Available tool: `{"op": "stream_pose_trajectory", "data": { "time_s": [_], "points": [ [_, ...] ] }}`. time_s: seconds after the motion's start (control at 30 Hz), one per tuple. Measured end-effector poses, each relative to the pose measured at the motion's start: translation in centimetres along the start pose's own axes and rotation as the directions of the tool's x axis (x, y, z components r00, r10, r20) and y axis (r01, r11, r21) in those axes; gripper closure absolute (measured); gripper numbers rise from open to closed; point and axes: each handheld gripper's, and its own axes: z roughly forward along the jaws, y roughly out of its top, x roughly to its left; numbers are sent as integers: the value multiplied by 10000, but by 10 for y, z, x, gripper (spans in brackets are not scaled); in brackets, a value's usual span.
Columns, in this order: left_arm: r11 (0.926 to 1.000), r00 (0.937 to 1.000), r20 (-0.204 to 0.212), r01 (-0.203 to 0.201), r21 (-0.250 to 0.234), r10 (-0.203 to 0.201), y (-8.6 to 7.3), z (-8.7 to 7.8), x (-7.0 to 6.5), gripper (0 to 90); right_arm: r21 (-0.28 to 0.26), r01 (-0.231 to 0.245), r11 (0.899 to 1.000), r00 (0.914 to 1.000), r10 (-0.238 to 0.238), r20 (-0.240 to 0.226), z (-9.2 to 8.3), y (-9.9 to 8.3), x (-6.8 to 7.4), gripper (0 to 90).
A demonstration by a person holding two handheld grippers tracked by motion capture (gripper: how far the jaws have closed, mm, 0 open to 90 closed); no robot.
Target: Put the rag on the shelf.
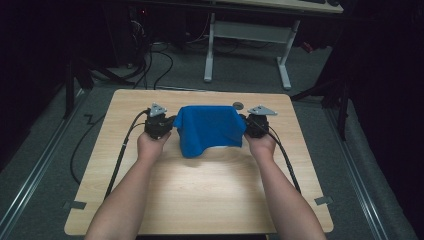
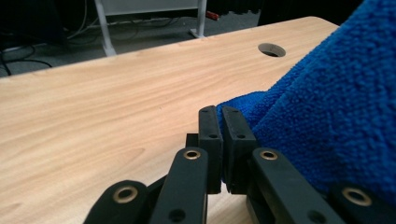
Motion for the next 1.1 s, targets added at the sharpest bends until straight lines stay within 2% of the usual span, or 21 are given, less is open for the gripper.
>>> {"op": "stream_pose_trajectory", "data": {
  "time_s": [0.23, 0.57, 0.9, 0.97, 1.1],
  "points": [
    [9989, 9995, 193, 224, 411, -232, -12, 8, -1, 873, 236, -22, 9997, 10000, 23, -29, 2, -10, 0, 885],
    [9983, 9988, 325, 364, 457, -379, -20, 12, -4, 870, 339, -114, 9994, 9999, 118, -120, 6, -18, 1, 884],
    [9978, 9986, 270, 439, 496, -453, -25, 10, -3, 861, 628, -298, 9976, 9993, 312, -207, 14, -28, 0, 882],
    [9972, 9982, 179, 554, 493, -564, -24, 9, -2, 825, 575, -334, 9978, 9991, 349, -240, 14, -29, 0, 870],
    [9960, 9974, -21, 715, 535, -715, -24, 8, 0, 678, 516, -474, 9975, 9986, 486, -219, 12, -26, -1, 760]
  ]
}}
